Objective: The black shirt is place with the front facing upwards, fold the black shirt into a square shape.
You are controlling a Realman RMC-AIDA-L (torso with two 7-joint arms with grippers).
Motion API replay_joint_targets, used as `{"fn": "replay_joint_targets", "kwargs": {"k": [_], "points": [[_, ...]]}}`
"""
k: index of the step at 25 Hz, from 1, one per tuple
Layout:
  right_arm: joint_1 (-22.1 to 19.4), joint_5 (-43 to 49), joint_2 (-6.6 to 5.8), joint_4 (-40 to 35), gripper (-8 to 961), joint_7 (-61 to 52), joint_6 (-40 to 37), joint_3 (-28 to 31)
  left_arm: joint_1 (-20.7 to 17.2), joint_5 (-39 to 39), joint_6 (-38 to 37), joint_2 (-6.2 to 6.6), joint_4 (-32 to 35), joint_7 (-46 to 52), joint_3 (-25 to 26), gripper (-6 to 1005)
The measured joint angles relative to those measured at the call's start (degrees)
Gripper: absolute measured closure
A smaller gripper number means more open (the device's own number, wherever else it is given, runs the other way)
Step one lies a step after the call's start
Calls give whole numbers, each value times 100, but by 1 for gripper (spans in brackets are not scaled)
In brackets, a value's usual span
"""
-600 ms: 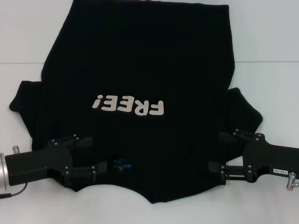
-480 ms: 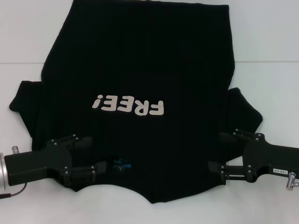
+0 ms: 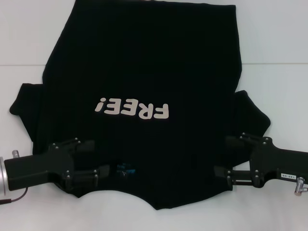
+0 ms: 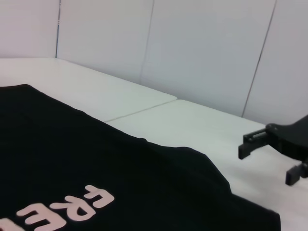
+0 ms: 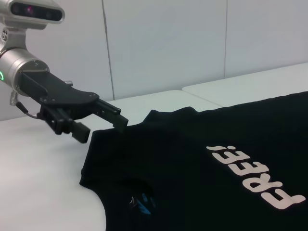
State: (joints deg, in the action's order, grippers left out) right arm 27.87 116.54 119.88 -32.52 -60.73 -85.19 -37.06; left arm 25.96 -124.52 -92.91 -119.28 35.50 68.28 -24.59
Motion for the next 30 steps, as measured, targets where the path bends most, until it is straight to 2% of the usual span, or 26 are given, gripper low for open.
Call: {"fn": "replay_joint_targets", "kwargs": {"k": [2,5,11,13,15,21,30], "points": [[0,0,0,0,29,0,1,11,18,38,6,23,0,352,58,120],[-7,2,0,2,28,-1,2,27,145,100,130,132,22,1640,332,120],[-34,2,0,22,28,-40,59,9,451,113,658,681,-166,4276,929,122],[-36,2,-1,61,28,-37,90,6,509,115,873,813,-220,4841,969,122],[-35,2,-3,93,28,-19,92,14,548,75,1151,893,-231,5282,941,124],[-15,-1,1,141,28,-5,112,0,525,-18,2411,918,-353,6011,604,127],[-8,0,0,141,29,-50,118,-3,543,-23,3412,873,-745,5990,346,127]]}}
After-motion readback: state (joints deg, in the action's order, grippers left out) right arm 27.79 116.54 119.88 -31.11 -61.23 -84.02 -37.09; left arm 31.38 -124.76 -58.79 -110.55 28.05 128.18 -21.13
